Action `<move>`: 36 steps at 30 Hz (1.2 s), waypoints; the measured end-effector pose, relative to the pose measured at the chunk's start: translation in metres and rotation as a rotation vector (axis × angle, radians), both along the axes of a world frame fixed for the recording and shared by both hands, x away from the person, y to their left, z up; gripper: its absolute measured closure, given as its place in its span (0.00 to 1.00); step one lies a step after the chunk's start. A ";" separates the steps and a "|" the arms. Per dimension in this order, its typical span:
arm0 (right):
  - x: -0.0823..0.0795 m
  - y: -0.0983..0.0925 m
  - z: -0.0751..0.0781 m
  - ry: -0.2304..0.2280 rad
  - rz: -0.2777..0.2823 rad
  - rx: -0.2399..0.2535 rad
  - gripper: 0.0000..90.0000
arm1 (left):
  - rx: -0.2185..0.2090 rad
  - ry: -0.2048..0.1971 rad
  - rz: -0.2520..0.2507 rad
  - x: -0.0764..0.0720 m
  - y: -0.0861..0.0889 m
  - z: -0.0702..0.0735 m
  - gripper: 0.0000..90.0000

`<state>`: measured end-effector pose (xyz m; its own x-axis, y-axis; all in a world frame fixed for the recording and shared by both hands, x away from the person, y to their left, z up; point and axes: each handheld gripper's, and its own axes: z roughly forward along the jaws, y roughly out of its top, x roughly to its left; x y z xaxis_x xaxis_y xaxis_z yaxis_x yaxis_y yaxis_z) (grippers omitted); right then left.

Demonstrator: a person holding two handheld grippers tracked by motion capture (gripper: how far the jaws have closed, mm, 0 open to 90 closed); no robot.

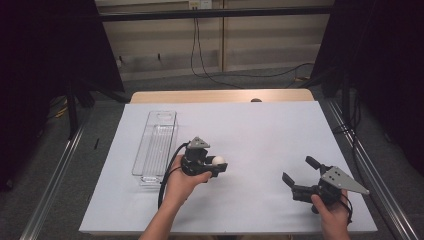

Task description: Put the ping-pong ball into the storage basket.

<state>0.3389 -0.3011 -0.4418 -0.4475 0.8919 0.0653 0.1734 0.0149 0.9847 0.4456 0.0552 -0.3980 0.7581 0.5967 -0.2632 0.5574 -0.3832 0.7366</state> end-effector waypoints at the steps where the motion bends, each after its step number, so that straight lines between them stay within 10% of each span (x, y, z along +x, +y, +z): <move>1: 0.000 0.000 0.000 0.000 0.001 0.000 0.01 | -0.003 0.004 0.005 0.000 0.000 0.000 0.57; 36: 0.000 -0.001 0.000 0.001 0.003 0.000 0.01 | 0.001 -0.002 0.032 0.005 0.014 0.003 0.57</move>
